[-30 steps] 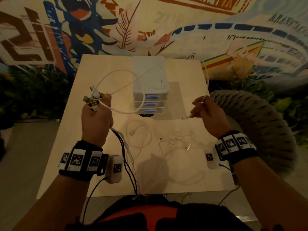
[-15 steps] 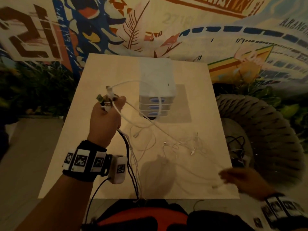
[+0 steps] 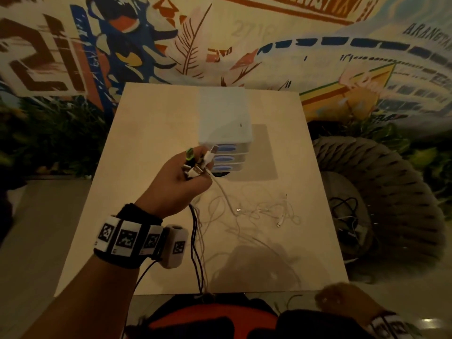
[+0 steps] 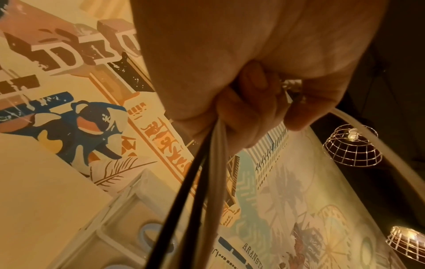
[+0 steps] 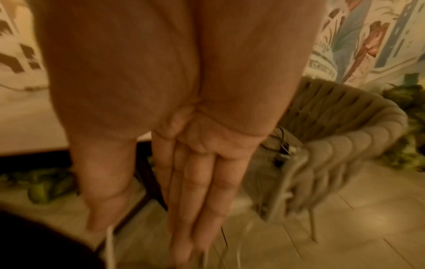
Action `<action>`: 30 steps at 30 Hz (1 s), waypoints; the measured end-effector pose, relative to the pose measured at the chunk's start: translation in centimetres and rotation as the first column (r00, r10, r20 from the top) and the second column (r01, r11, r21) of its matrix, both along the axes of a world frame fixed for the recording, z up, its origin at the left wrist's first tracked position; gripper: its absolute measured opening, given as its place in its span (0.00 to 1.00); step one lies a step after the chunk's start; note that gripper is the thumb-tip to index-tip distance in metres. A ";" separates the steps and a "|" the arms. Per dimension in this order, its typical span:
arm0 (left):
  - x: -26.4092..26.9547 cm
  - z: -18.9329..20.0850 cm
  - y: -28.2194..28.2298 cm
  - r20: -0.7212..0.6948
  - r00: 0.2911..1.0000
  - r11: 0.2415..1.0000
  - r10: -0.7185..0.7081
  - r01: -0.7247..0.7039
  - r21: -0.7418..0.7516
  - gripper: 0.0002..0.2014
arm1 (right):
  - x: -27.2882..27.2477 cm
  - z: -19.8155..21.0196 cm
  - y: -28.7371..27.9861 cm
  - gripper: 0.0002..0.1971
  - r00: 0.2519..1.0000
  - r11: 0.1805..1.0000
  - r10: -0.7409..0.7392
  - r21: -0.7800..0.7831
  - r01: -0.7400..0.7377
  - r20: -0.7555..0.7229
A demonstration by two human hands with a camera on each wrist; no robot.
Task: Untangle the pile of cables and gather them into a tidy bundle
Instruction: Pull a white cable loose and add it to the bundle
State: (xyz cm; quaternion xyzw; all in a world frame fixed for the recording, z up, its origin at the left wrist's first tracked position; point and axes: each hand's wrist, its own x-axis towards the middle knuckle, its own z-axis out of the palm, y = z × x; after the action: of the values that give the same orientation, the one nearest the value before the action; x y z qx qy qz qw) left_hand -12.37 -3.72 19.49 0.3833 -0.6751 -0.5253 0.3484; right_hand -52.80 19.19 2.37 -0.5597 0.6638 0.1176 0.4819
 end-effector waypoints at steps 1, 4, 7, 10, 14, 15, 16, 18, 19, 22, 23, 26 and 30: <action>-0.1 0.2 0.2 0.012 1.000 1.000 -0.012 0.012 -0.018 0.05 | 1.5 3.0 -2.9 0.05 0.997 0.995 -0.079 -0.052 0.080 0.020; -0.9 0.2 0.5 0.022 0.999 0.998 -0.037 0.038 -0.045 0.07 | 4.6 10.3 -9.4 0.19 0.988 0.885 -0.087 -0.445 0.136 0.131; -1.9 0.0 0.9 0.074 0.997 0.994 -0.020 0.028 -0.105 0.04 | 10.2 16.0 -14.1 0.28 0.952 0.734 0.153 -0.675 0.070 0.264; -2.3 -0.2 1.1 0.080 0.997 0.991 0.011 0.000 -0.135 0.07 | 16.6 19.3 -17.0 0.20 0.894 0.739 0.297 -0.673 0.006 0.334; -1.9 -0.3 1.3 -0.061 0.993 0.994 0.101 -0.104 -0.036 0.09 | 20.2 18.8 -17.4 0.15 0.838 0.779 0.301 -0.624 0.059 0.455; -1.6 -0.4 1.3 -0.092 0.983 0.987 0.161 -0.161 0.003 0.10 | 20.2 18.5 -17.3 0.15 0.824 0.769 0.270 -0.627 0.127 0.498; -1.4 -0.5 1.3 -0.125 0.966 0.974 0.224 -0.220 0.046 0.12 | 20.1 18.1 -17.2 0.16 0.807 0.754 0.225 -0.622 0.211 0.547; -1.0 -0.9 1.2 -0.184 0.922 0.933 0.340 -0.307 0.187 0.13 | 19.7 17.3 -17.1 0.17 0.768 0.701 0.140 -0.610 0.369 0.625; -0.8 -0.9 1.2 -0.214 0.902 0.914 0.375 -0.322 0.247 0.13 | 19.6 17.1 -17.1 0.18 0.752 0.681 0.119 -0.604 0.414 0.649; -1.3 -0.7 1.3 -0.276 0.888 0.903 0.368 -0.271 0.334 0.15 | 19.9 16.8 -17.3 0.18 0.743 0.665 0.138 -0.618 0.420 0.654; -1.5 -0.6 1.4 -0.293 0.892 0.909 0.345 -0.239 0.343 0.17 | 20.3 16.9 -17.4 0.17 0.763 0.666 0.173 -0.645 0.375 0.622; -2.4 -0.1 1.7 -0.308 0.903 0.897 0.298 -0.154 0.415 0.23 | 21.4 16.4 -17.8 0.17 0.833 0.674 0.280 -0.716 0.184 0.477; -2.8 0.3 1.9 -0.269 0.933 0.893 0.241 -0.104 0.438 0.31 | 21.9 15.8 -18.3 0.17 0.859 0.668 0.303 -0.735 0.118 0.412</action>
State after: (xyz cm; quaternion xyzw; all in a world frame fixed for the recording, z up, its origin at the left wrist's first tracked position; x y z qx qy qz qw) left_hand -15.16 -1.80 19.80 0.4186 -0.4456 -0.6782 0.4078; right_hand -30.88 0.92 18.17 -0.7503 0.4739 -0.2853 0.3620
